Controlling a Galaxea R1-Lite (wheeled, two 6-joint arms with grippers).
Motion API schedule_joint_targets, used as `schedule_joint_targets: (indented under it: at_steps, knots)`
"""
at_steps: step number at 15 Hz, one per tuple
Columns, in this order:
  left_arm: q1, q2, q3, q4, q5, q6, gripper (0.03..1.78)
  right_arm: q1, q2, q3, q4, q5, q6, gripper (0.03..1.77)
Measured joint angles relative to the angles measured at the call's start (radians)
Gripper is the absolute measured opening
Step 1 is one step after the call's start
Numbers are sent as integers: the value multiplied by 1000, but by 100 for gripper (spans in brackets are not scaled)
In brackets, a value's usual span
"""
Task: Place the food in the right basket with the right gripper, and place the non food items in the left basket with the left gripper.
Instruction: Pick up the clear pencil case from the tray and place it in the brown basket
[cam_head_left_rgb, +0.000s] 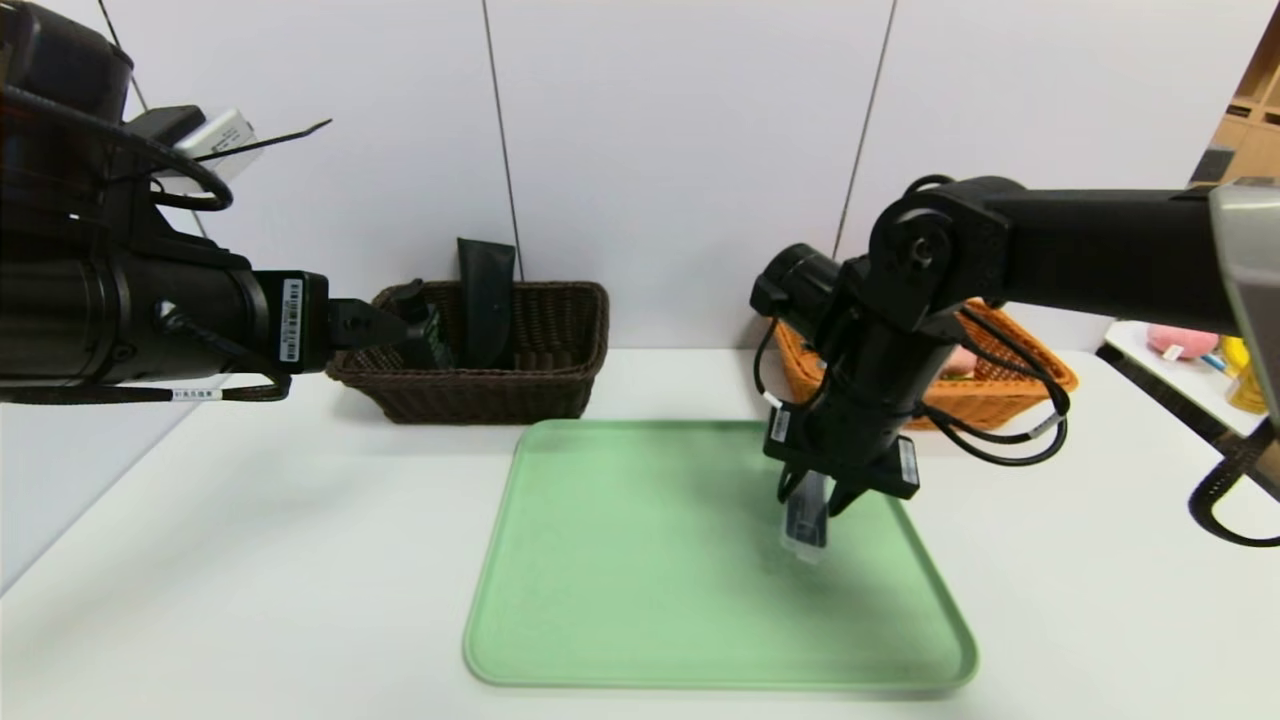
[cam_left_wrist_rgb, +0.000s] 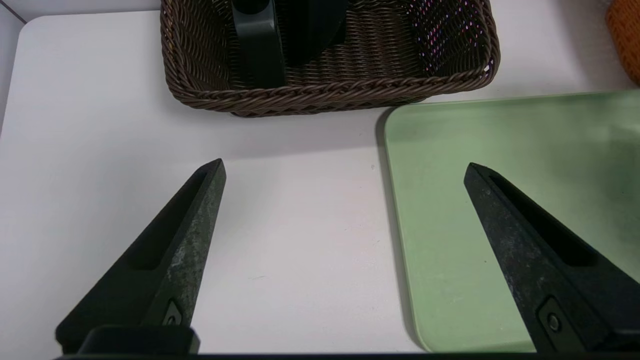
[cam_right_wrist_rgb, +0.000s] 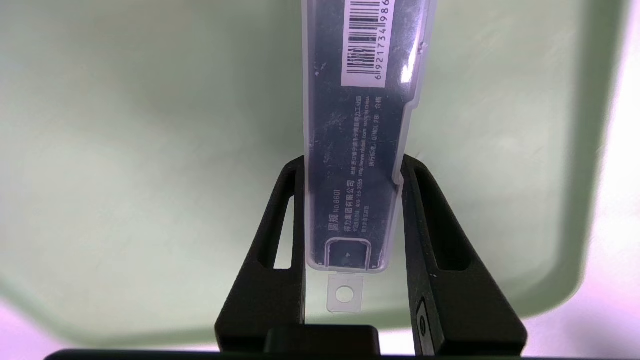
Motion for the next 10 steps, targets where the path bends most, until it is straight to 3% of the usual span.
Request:
schedule_joint_targets:
  at_steps: [2, 4, 6, 8, 10]
  knots:
    - [0, -4, 0, 0, 0, -1, 169, 23, -52, 0, 3, 83, 0, 54]
    - [0, -10, 2, 1, 0, -3, 169, 40, -122, 0, -4, 219, -16, 54]
    - [0, -14, 7, 2, 1, -5, 169, 40, -184, 0, -39, 343, -85, 54]
    - [0, -20, 21, 1, 2, -8, 169, 42, -226, 2, -173, 347, -141, 54]
    - [0, -34, 44, 1, 4, -7, 169, 61, -238, 4, -365, 271, -160, 54]
